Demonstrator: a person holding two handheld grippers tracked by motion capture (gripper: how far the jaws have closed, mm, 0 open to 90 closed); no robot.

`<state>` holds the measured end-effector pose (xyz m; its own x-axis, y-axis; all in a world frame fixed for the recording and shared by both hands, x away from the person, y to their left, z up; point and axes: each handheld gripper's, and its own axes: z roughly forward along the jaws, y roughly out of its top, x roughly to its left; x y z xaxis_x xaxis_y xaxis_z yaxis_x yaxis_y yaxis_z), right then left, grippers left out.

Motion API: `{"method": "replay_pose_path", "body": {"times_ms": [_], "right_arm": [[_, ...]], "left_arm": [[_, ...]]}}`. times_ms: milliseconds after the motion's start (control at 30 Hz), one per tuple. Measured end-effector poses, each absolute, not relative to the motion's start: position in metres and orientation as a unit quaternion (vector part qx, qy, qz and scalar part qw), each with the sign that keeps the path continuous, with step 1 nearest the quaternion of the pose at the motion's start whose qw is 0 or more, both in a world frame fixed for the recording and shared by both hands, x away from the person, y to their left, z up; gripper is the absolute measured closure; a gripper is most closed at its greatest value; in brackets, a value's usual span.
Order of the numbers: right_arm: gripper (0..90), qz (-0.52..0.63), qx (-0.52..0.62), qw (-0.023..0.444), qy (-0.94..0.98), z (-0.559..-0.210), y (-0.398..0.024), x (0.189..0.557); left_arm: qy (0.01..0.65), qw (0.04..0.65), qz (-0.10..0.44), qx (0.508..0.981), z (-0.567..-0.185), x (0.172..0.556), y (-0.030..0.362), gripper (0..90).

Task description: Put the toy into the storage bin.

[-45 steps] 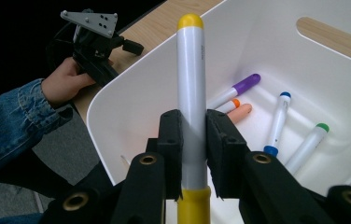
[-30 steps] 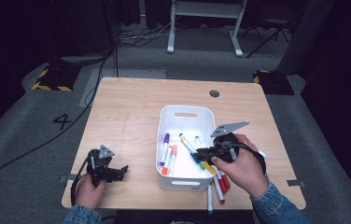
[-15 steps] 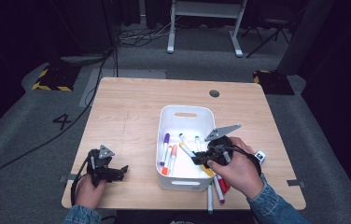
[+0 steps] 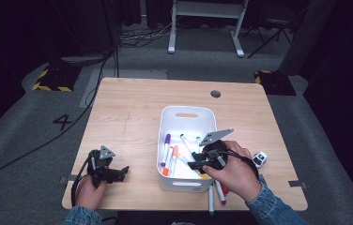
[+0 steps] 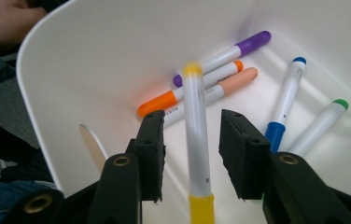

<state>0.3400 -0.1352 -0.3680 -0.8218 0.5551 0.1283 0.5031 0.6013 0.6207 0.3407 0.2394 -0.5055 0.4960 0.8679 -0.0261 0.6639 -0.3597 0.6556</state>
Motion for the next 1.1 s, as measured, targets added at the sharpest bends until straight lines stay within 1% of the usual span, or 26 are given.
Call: {"method": "replay_pose_path", "body": {"times_ms": [100,200,233,667,1100], "right_arm": [[56.4,0.355,0.297,0.051,0.885,-0.363,-0.14,0.34],[54.1,0.37,0.3,0.066,0.877,-0.356,-0.147,0.34],[54.1,0.375,0.301,0.074,0.874,-0.353,-0.15,0.34],[55.7,0.387,0.336,0.102,0.853,-0.342,-0.19,0.347],[54.9,0.379,0.38,0.119,0.835,-0.34,-0.226,0.356]], "left_arm": [[0.474,0.309,0.165,0.808,-0.505,0.341,0.239,0.0],[0.474,0.309,0.165,0.808,-0.505,0.341,0.239,0.0],[0.474,0.309,0.165,0.808,-0.505,0.341,0.239,0.0],[0.474,0.309,0.163,0.808,-0.506,0.341,0.239,0.0],[0.474,0.309,0.165,0.808,-0.506,0.341,0.239,0.0]]}}
